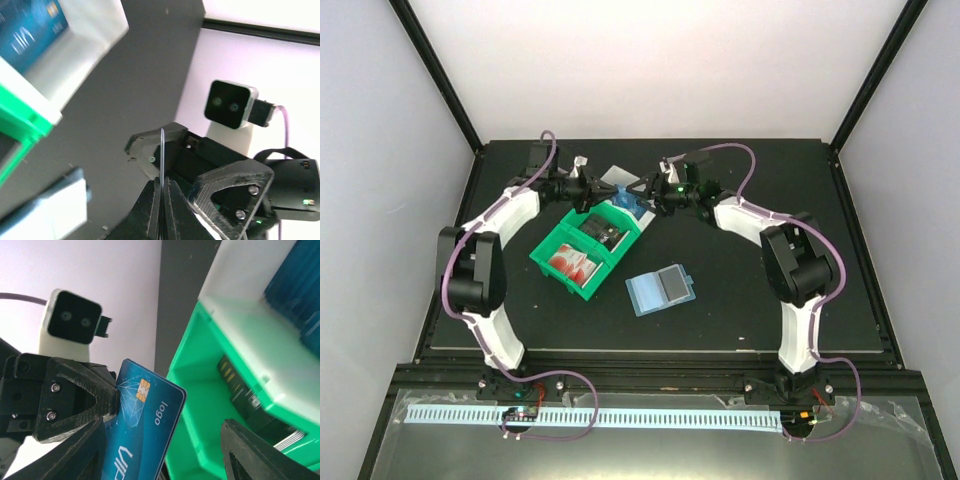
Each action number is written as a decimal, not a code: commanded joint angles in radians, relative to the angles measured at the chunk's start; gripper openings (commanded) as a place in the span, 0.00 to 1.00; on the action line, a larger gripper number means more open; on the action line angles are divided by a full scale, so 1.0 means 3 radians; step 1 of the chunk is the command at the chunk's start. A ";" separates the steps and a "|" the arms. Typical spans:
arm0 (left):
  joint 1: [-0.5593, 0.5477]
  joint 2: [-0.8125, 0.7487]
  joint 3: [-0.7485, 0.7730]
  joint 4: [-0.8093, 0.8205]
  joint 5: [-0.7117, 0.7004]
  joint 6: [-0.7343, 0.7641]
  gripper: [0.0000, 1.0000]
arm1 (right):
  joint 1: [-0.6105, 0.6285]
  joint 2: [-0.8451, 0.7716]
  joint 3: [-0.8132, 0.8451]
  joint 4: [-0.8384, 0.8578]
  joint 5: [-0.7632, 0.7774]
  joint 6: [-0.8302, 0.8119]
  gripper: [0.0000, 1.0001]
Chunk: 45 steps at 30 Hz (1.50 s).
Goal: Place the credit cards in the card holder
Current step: Pick up the credit card from the storage box.
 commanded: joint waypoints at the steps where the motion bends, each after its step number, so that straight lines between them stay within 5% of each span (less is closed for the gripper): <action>1: -0.0013 -0.0435 -0.0323 0.0730 0.0387 -0.0941 0.02 | 0.0089 -0.0355 -0.0144 0.0069 -0.0229 0.0238 0.62; 10: -0.0008 -0.0855 -0.0786 0.0971 0.0358 -0.1176 0.02 | 0.0134 -0.0832 -0.0857 0.0835 -0.0372 0.0819 0.50; 20: -0.0015 -0.0889 -0.0689 0.0860 0.0411 -0.0838 0.02 | 0.0214 -0.0711 -0.0600 0.0873 -0.0418 0.0814 0.38; 29: 0.0012 -0.0732 -0.0452 0.0769 0.0524 -0.0509 0.21 | 0.0213 -0.0483 -0.0381 0.0852 -0.0175 0.0653 0.08; 33: 0.0012 -0.0704 -0.0404 0.0773 0.0623 -0.0396 0.28 | 0.0208 -0.0437 -0.0346 0.0866 -0.0136 0.0639 0.08; 45: 0.0015 -0.0699 -0.0343 0.0749 0.0759 -0.0166 0.27 | 0.0193 -0.0442 -0.0301 0.0630 0.0042 0.0484 0.16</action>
